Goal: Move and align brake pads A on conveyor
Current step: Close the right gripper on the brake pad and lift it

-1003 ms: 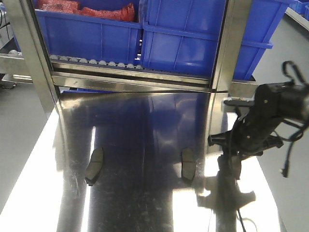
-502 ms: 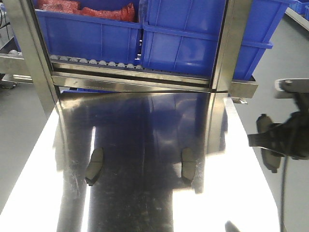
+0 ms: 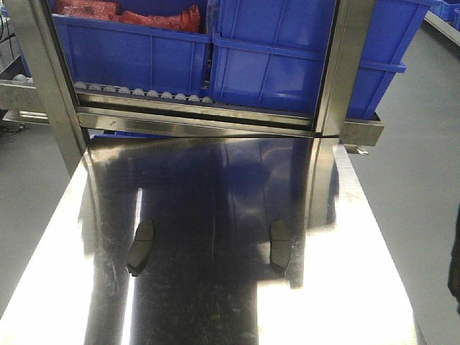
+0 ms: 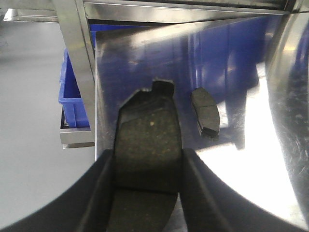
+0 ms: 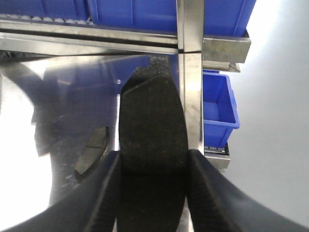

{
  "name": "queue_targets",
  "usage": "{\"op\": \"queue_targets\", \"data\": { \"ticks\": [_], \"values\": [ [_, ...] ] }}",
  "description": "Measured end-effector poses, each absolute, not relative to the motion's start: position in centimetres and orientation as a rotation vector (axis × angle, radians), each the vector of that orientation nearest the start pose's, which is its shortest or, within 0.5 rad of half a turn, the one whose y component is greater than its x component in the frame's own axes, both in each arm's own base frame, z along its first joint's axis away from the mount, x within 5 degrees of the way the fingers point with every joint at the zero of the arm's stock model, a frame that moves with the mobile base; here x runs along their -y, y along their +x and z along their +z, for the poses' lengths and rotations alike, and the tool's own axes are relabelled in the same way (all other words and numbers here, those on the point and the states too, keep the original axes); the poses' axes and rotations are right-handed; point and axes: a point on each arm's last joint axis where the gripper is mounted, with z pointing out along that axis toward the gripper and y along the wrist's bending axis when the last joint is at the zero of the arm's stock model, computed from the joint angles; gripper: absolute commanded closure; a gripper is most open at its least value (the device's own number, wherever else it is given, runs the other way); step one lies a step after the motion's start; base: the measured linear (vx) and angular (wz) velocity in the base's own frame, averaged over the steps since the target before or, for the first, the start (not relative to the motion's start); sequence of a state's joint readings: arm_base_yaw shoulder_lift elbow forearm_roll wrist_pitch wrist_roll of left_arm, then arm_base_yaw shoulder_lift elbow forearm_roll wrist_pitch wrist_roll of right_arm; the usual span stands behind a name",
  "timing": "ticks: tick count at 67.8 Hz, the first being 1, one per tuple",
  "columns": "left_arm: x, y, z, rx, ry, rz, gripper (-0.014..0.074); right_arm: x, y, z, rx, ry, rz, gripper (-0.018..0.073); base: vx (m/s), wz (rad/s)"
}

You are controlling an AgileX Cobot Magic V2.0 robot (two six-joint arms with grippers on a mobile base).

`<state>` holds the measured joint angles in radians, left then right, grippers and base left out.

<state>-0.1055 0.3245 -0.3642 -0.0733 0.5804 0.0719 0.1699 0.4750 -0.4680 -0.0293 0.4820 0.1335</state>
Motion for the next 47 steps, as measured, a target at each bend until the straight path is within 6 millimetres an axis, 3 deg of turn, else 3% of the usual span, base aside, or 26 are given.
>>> {"op": "queue_targets", "data": {
  "ticks": [16, 47],
  "values": [
    [1.1, 7.2, 26.3, -2.019, 0.143, -0.101, 0.0602, -1.2, 7.5, 27.8, -1.912, -0.051, 0.174, 0.0566, 0.0, 0.0],
    [1.1, 7.2, 26.3, -2.019, 0.143, -0.101, 0.0602, -1.1, 7.3, 27.7, -1.923, -0.049, 0.175, 0.0566, 0.0, 0.0]
  ]
}}
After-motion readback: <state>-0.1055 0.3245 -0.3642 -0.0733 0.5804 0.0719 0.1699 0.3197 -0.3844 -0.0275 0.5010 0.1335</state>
